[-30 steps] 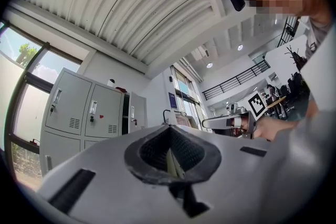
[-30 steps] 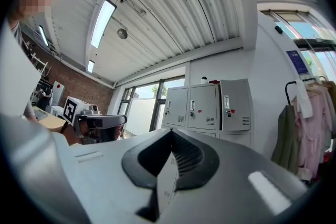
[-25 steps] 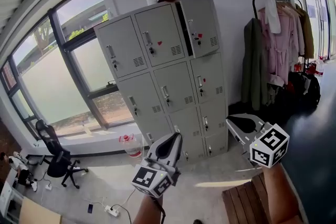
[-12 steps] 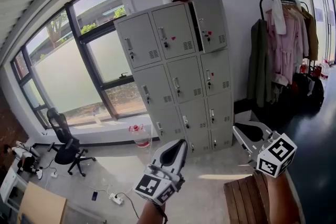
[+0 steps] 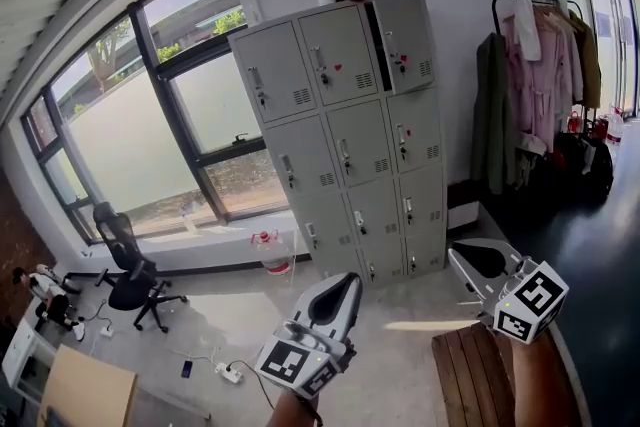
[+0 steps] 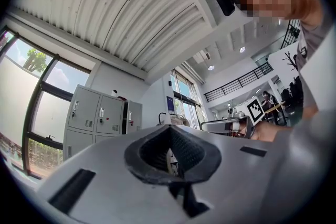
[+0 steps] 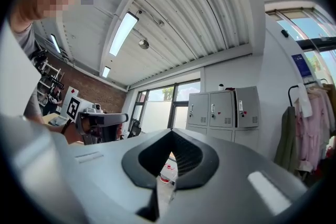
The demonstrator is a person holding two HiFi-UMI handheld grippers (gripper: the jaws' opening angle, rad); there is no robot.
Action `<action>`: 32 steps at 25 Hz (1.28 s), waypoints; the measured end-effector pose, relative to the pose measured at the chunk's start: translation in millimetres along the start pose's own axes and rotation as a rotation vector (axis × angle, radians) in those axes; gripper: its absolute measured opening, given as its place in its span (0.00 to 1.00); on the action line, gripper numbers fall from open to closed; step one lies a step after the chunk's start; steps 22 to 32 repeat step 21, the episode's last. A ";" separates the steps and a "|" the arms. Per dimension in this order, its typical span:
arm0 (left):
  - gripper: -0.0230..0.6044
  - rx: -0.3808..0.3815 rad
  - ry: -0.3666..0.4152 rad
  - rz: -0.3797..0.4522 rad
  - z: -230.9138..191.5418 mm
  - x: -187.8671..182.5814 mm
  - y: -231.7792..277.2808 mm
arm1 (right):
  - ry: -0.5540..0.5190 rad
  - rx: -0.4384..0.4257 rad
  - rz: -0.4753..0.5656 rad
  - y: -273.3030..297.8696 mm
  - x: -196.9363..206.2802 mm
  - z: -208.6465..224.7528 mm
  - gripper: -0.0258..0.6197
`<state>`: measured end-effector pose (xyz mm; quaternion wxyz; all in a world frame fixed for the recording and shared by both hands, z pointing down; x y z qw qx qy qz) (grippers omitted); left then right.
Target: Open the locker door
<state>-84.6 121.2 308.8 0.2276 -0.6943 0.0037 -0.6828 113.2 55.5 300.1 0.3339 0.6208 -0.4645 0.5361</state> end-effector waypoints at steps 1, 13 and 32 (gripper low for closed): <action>0.05 -0.001 0.000 -0.004 -0.3 0.0 -3.9 | 0.001 0.006 -0.003 -1.0 0.1 -3.4 0.03; 0.05 0.001 -0.021 -0.004 -4.5 -1.1 -19.4 | -0.001 0.026 -0.013 -2.9 -4.7 -20.0 0.03; 0.05 0.012 -0.022 -0.012 -1.1 2.1 -12.4 | 0.006 0.028 -0.019 -6.5 -0.1 -14.7 0.03</action>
Point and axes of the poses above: the fingertips, and each gripper's own axes: y forward along the fingers, z to its right, x out of its underside, the point moved 4 cm from there along -y, backward along the fingers, and after that the axes turned 12 degrees about -x, right-handed, at the moved point
